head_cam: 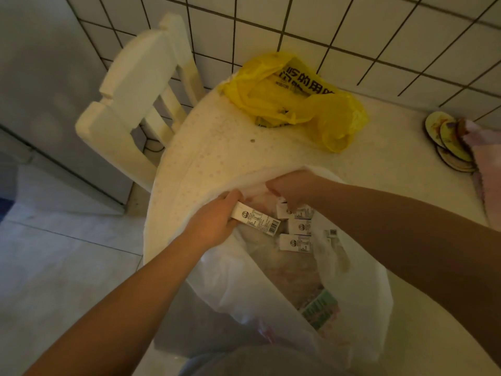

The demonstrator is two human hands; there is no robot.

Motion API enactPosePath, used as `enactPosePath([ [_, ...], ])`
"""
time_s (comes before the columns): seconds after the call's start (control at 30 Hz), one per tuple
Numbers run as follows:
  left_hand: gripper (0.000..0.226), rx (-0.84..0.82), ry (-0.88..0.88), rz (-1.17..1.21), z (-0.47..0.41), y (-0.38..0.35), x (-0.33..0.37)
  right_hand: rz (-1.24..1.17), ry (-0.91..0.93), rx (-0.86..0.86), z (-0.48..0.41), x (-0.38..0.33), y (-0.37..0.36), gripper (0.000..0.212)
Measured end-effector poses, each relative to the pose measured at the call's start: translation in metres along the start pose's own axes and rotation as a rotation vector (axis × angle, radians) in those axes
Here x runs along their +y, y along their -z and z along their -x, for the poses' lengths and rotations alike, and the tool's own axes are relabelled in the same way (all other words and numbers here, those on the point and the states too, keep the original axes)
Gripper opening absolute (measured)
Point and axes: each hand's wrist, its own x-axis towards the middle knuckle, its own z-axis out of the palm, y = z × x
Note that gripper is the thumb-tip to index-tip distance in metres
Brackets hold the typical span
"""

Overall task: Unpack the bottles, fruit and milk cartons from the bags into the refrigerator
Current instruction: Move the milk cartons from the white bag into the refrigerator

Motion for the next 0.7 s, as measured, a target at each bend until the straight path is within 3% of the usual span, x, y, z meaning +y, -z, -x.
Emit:
enactPosePath([
  [0.07,0.030,0.009,-0.015,0.002,0.001,0.005,0.002,0.051,0.005,0.143,0.012,0.000,-0.003,0.035],
  [0.23,0.036,0.119,-0.104,-0.095,0.010,0.023,0.019,-0.113,-0.049,0.428,0.055,-0.007,-0.018,0.057],
  [0.33,0.037,0.166,-0.099,0.003,0.022,0.037,0.041,-0.257,-0.093,0.588,0.096,-0.010,-0.015,0.046],
  [0.47,0.038,0.264,-0.049,0.278,0.048,0.061,0.079,-0.696,-0.245,0.818,0.166,-0.021,-0.007,0.038],
  [0.57,0.039,0.361,-0.056,0.609,0.071,0.076,0.110,-0.979,-0.331,1.001,0.216,-0.041,-0.007,0.034],
  [0.7,0.033,0.346,0.056,1.114,0.109,0.081,0.140,-1.652,-0.289,1.149,0.272,-0.084,-0.015,0.028],
])
